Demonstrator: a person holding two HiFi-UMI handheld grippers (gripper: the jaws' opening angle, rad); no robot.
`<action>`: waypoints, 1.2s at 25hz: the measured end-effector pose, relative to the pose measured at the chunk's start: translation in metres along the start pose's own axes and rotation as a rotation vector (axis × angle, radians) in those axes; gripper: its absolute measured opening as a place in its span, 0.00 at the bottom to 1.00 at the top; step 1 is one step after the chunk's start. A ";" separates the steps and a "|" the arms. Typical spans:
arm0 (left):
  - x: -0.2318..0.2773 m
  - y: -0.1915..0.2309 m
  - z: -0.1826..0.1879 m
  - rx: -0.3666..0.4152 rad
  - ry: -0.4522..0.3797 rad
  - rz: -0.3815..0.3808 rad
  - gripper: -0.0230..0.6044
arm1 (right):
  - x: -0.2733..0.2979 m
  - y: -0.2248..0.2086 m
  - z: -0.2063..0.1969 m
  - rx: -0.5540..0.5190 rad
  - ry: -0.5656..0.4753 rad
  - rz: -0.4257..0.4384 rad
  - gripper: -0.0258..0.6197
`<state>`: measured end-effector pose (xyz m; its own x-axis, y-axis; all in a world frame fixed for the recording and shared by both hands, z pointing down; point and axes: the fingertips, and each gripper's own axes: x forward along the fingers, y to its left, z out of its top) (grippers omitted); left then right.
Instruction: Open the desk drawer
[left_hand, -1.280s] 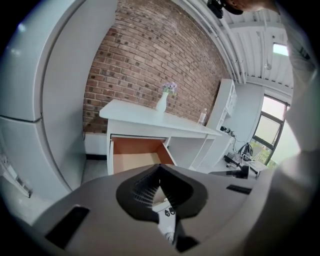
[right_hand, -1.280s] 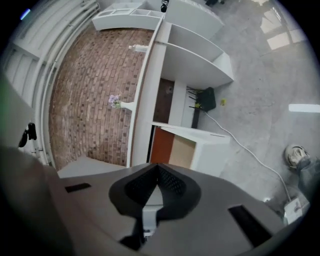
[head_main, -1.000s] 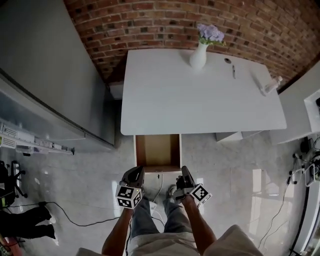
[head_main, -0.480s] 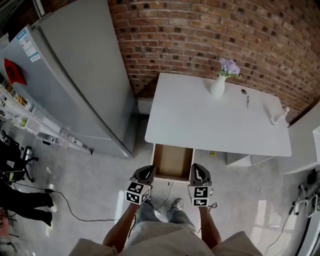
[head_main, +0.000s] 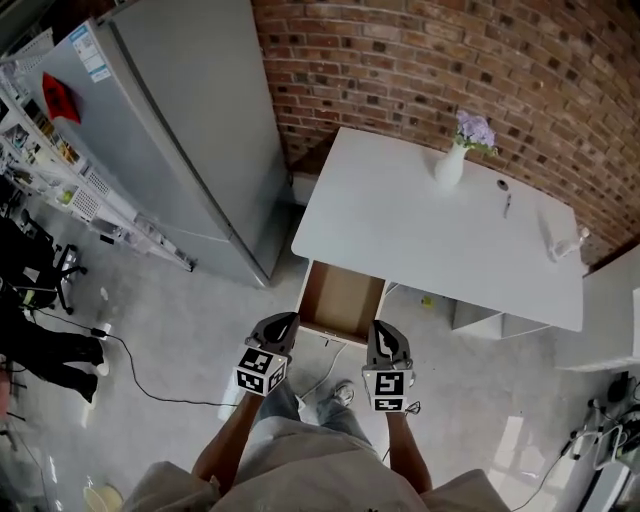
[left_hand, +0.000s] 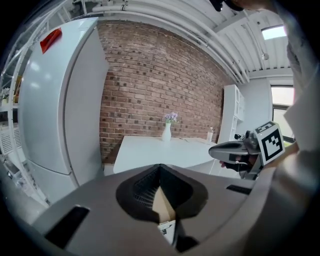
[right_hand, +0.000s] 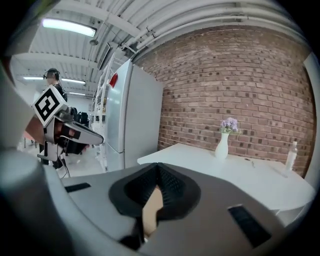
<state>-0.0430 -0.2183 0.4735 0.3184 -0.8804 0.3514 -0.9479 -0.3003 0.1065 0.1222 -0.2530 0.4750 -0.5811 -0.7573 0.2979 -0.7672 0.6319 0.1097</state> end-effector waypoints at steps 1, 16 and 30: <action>-0.001 -0.005 0.004 0.003 -0.002 -0.003 0.05 | -0.005 0.003 0.001 0.005 0.000 0.006 0.07; -0.032 -0.040 0.011 0.058 -0.019 -0.078 0.05 | -0.060 0.051 -0.006 0.047 -0.001 0.000 0.07; -0.248 0.008 -0.069 0.074 -0.081 -0.131 0.05 | -0.133 0.264 0.021 0.043 -0.098 -0.069 0.07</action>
<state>-0.1300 0.0234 0.4513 0.4419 -0.8578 0.2624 -0.8957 -0.4381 0.0763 -0.0091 0.0112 0.4444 -0.5489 -0.8124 0.1966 -0.8158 0.5719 0.0858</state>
